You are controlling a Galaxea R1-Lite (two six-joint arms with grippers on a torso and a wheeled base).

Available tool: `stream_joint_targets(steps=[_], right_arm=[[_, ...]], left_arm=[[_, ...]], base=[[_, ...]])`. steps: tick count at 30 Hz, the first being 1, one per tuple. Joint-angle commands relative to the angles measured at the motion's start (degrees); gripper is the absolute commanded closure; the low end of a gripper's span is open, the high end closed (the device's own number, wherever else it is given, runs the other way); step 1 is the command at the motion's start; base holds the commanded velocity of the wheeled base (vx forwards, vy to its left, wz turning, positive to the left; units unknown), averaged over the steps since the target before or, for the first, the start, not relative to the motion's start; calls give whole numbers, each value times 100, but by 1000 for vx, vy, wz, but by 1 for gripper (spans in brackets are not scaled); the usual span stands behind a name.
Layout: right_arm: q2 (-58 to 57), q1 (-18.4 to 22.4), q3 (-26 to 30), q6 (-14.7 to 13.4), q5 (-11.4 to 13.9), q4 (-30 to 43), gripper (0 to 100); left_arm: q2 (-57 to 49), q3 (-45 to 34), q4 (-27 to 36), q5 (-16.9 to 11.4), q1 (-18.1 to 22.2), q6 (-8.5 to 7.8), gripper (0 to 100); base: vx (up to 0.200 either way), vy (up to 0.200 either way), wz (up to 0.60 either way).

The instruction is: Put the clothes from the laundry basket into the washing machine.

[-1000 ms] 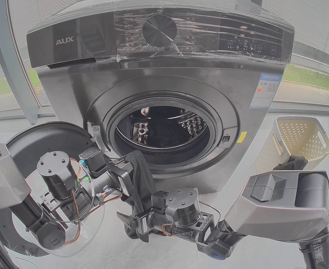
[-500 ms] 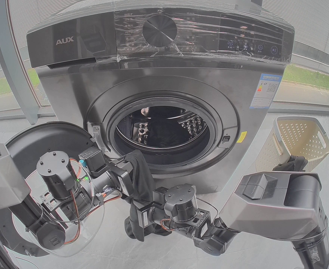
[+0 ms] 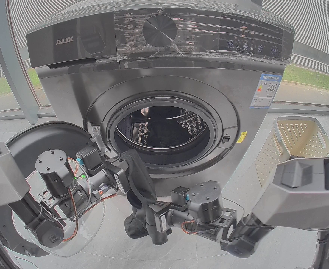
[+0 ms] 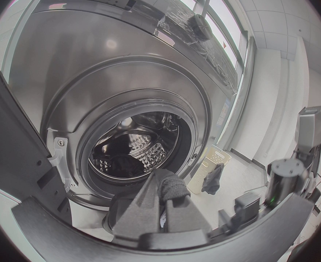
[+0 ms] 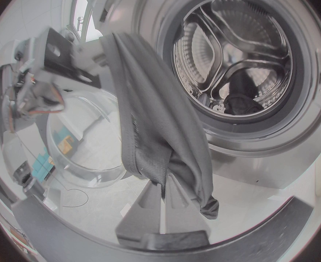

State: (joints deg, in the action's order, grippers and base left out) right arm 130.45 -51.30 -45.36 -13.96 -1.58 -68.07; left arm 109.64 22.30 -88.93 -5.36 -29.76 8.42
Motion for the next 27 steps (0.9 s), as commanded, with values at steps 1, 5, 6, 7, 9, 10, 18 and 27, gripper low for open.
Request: stream_joint_targets(steps=[1, 5, 6, 7, 9, 10, 18, 27], right_arm=[[-1778, 23, 1284, 280, 9, 75, 100], [-2191, 392, 1750, 411, 27, 40, 100], [-2191, 392, 1750, 411, 27, 40, 100], [-2384, 683, 1979, 534, 44, -13, 100], [-2533, 920, 2075, 552, 123, -22, 100], [-2639, 1052, 2084, 543, 202, -22, 100], [-2806, 1465, 2075, 482, 616, -523, 100], [-2806, 1737, 1961, 359, 721, -1498, 100]], left_arm=[[13, -15, -1, -26, 190, 1, 100], [-22, -32, -1, -44, 313, 1, 100], [-22, -32, -1, -44, 313, 1, 100], [-22, -59, -1, -44, 374, -16, 100], [-39, -85, -1, -52, 374, -25, 100], [-57, -103, -1, -52, 374, -25, 100], [-628, -454, -10, -729, 357, -7, 100], [-1103, -867, -1, -1362, 321, -34, 100]], base=[[0, 0, 0], [0, 0, 0], [0, 0, 0], [0, 0, 0], [0, 0, 0], [0, 0, 0], [0, 0, 0], [0, 0, 0]])
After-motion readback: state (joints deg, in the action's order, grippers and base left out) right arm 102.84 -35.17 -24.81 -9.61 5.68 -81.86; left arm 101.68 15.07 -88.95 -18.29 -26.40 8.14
